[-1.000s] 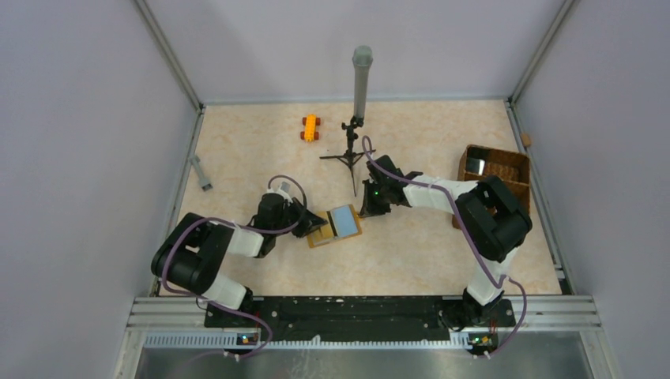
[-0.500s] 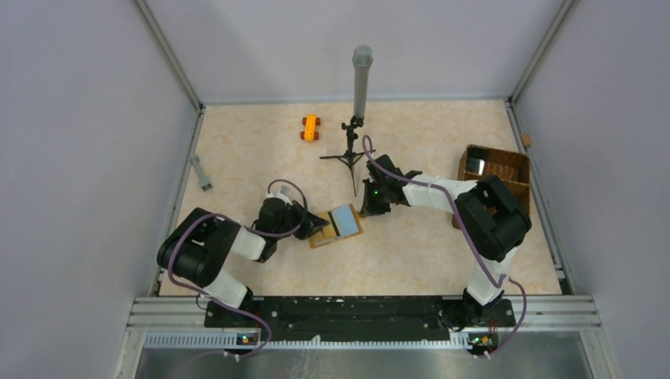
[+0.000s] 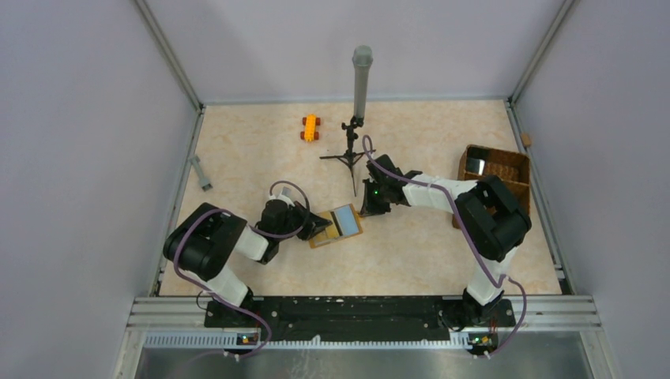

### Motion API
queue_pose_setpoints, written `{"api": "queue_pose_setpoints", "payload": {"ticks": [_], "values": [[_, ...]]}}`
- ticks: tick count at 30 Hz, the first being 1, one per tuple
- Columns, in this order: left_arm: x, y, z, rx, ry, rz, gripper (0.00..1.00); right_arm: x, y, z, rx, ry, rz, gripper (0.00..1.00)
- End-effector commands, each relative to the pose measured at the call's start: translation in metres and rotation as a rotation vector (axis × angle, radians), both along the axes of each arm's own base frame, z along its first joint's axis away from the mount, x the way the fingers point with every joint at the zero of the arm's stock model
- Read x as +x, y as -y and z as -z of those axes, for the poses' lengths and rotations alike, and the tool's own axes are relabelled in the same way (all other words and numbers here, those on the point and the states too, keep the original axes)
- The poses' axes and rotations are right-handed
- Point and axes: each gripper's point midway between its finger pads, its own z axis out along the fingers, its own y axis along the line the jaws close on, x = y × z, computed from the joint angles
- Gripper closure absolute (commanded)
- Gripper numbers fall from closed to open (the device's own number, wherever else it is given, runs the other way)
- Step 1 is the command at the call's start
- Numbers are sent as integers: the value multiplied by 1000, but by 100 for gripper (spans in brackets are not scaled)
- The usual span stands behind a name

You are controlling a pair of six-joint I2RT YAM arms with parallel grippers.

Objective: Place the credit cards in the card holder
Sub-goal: Insert the credit card into the card holder.

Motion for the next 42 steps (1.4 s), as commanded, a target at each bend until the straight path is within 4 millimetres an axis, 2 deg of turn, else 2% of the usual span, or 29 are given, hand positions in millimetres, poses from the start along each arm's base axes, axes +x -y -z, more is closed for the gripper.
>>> {"api": "queue_pose_setpoints", "payload": {"ticks": [1, 7, 13, 20, 23, 28, 42], "values": [[-4, 1, 6, 2, -11, 7, 100, 0, 15, 16, -102, -13, 26, 100], [-5, 1, 7, 11, -15, 9, 100, 0, 16, 16, -106, -13, 28, 100], [-1, -6, 9, 120, -13, 22, 71, 0, 18, 14, -114, -9, 31, 100], [3, -23, 3, 301, 8, 33, 52, 0, 19, 13, -114, -3, 31, 100], [0, -30, 3, 356, -7, 41, 47, 1, 17, 12, -109, -1, 28, 100], [-4, -30, 4, 362, -27, 55, 45, 0, 17, 12, -108, -1, 26, 100], [-2, 0, 10, 311, -43, 117, 49, 0, 13, 12, -104, 2, 17, 100]]}}
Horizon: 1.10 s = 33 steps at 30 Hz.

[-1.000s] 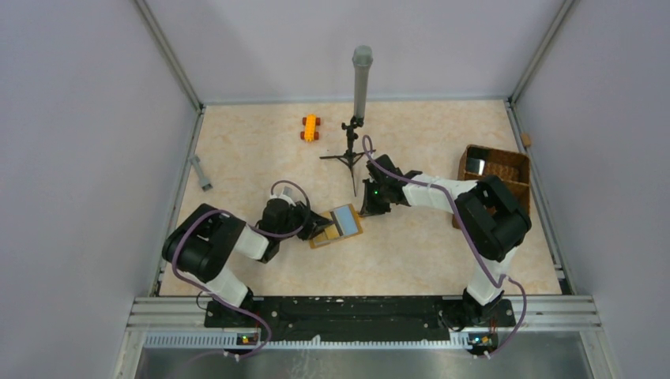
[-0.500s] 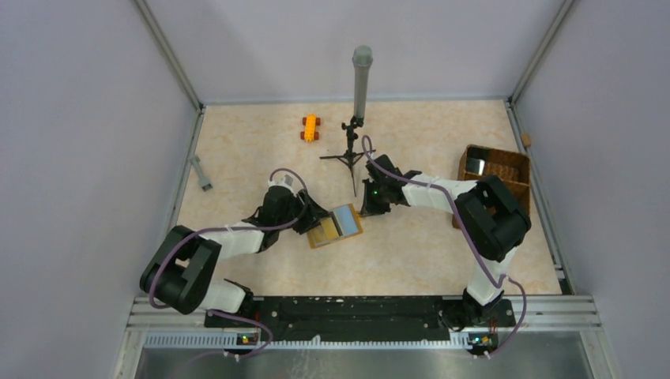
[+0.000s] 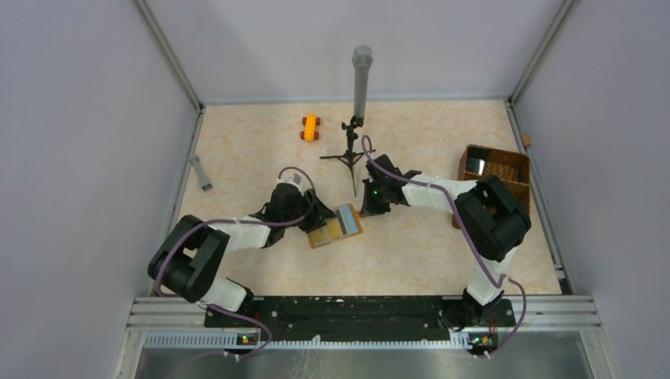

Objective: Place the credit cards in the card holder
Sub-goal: Insert the credit card into the card holder.

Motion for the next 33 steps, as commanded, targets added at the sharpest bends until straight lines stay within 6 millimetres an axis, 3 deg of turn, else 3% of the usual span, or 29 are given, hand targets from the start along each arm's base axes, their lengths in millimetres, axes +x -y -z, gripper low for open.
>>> {"api": "queue_pose_setpoints", "payload": {"ticks": [1, 8, 20, 33], "values": [[-10, 1, 21, 48, -67, 15, 49, -1, 13, 12, -91, -2, 14, 100], [-6, 21, 11, 40, -60, 45, 49, -1, 13, 14, -92, -5, 13, 100], [-6, 37, 8, 97, -99, 67, 43, -2, 12, 16, -93, -4, 13, 100], [4, 50, 9, 204, -148, 48, 23, -5, 9, 12, -75, 10, 9, 100]]}}
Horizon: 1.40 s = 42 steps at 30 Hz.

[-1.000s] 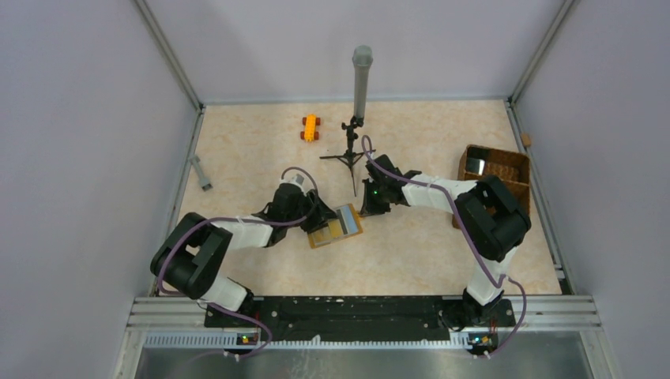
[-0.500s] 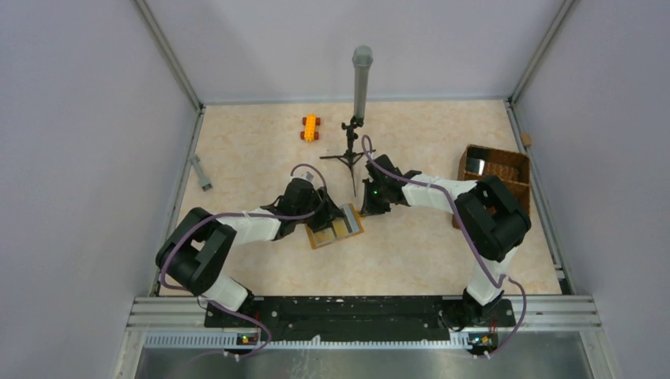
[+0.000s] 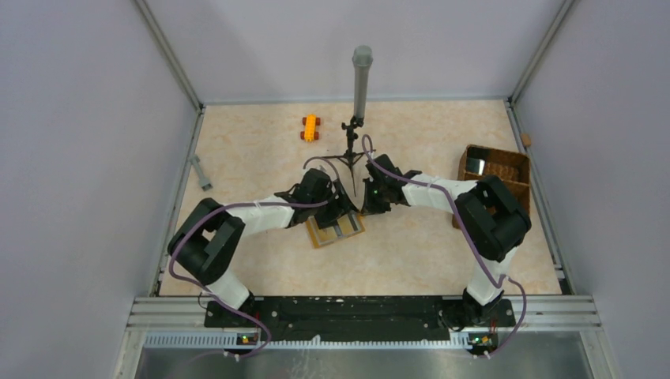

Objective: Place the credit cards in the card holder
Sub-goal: Insert the credit card into the card holder, then turn over the card slot in the card holder.

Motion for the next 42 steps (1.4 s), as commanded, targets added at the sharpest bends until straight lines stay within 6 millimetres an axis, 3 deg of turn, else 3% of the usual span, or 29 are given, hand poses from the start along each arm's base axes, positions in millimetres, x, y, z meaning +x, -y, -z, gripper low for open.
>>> {"api": "queue_pose_setpoints", "payload": {"ticks": [1, 7, 12, 16, 18, 22, 29, 35, 42], "values": [[-1, -6, 12, 96, -30, -10, 22, -7, 10, 11, -65, -3, 7, 100], [-2, -24, -12, 157, 64, 9, 15, -7, 18, -7, -80, 33, 20, 100], [-10, -50, -45, 202, 170, -2, 6, -7, 26, -42, -64, 120, 16, 65], [-21, -75, -52, 224, 207, -35, 4, -13, 22, -69, 19, 185, -28, 54], [-26, -88, -47, 238, 211, -58, 5, -21, 14, -76, 80, 191, -67, 55], [-34, -107, -28, 238, 170, -90, 8, -37, -8, -79, 193, 152, -152, 67], [-38, -116, -12, 205, 140, -104, 28, -48, -28, -58, 235, 90, -206, 79], [-40, -113, -2, 180, 110, -79, 39, -46, -29, -41, 207, 59, -197, 81], [-39, -112, 4, 177, 93, -73, 44, -45, -23, -23, 153, 34, -179, 81]]}}
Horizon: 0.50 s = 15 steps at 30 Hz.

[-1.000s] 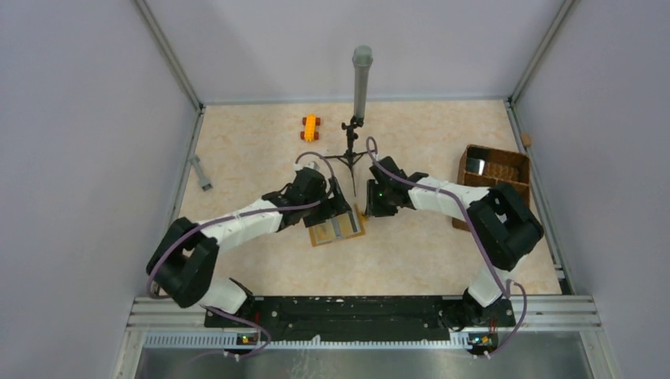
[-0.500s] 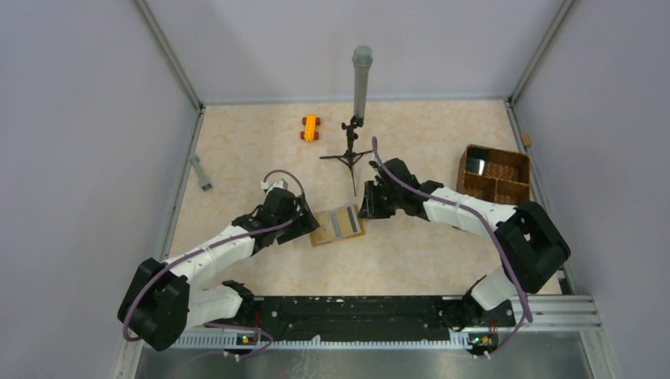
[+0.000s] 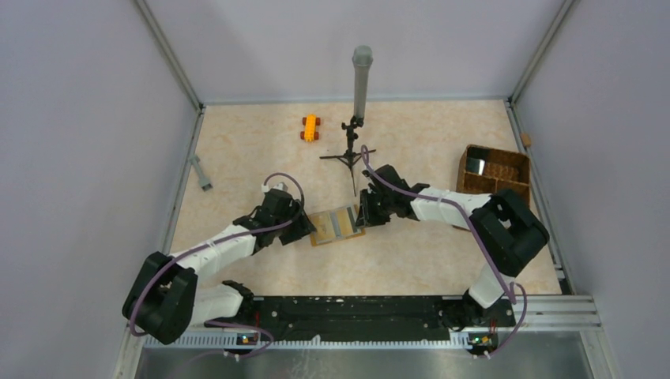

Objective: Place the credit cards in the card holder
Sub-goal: Turn over the card slot in the card holder.

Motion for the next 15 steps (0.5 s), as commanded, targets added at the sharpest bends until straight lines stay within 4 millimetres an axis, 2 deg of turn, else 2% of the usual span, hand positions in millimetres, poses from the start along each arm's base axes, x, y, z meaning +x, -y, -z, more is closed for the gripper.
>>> {"api": "queue_pose_setpoints", "payload": {"ticks": [1, 10, 15], "values": [[7, 5, -3, -26, 31, 20, 44, 5, -6, 1, -4, 22, 3, 81], [7, 6, 4, -25, 13, 28, 49, 4, -10, 8, 6, 3, -8, 82], [5, 9, 6, -38, -1, 39, 51, 4, -14, 3, 22, 4, -7, 89]]}}
